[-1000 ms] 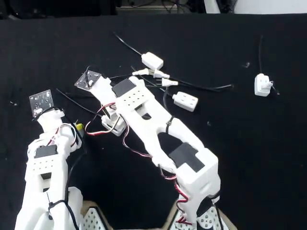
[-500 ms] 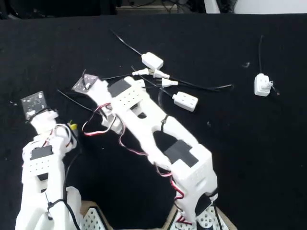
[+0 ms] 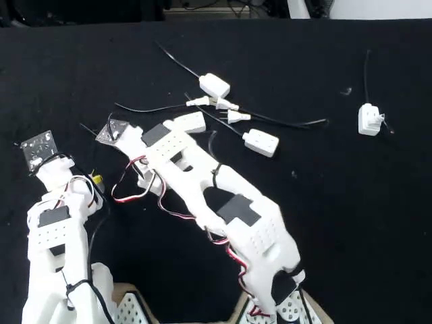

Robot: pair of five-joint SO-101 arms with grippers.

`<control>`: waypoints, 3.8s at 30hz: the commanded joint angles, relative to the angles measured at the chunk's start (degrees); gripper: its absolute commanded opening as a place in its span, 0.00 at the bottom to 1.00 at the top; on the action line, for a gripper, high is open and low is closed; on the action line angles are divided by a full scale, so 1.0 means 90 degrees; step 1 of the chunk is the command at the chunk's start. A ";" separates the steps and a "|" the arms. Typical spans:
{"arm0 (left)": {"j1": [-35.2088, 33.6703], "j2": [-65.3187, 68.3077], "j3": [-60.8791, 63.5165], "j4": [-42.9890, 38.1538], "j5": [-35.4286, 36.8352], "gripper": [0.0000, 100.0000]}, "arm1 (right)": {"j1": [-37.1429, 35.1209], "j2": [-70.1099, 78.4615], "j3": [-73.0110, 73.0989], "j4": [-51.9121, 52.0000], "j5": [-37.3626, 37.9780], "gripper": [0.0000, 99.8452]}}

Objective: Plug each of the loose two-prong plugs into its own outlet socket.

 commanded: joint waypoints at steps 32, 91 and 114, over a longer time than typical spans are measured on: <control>-0.0034 -0.0137 -0.0171 0.0020 0.0068 0.21 | 0.8772 -0.2095 -0.4342 0.1299 0.0010 0.01; -0.0015 -0.0137 -0.0122 0.0010 0.0029 0.21 | 0.7717 0.0542 -0.9617 0.1309 -0.0840 0.30; -0.0034 -0.0137 -0.0112 0.0010 0.0059 0.21 | 0.3370 -0.0542 -0.7751 0.3438 -0.2286 0.30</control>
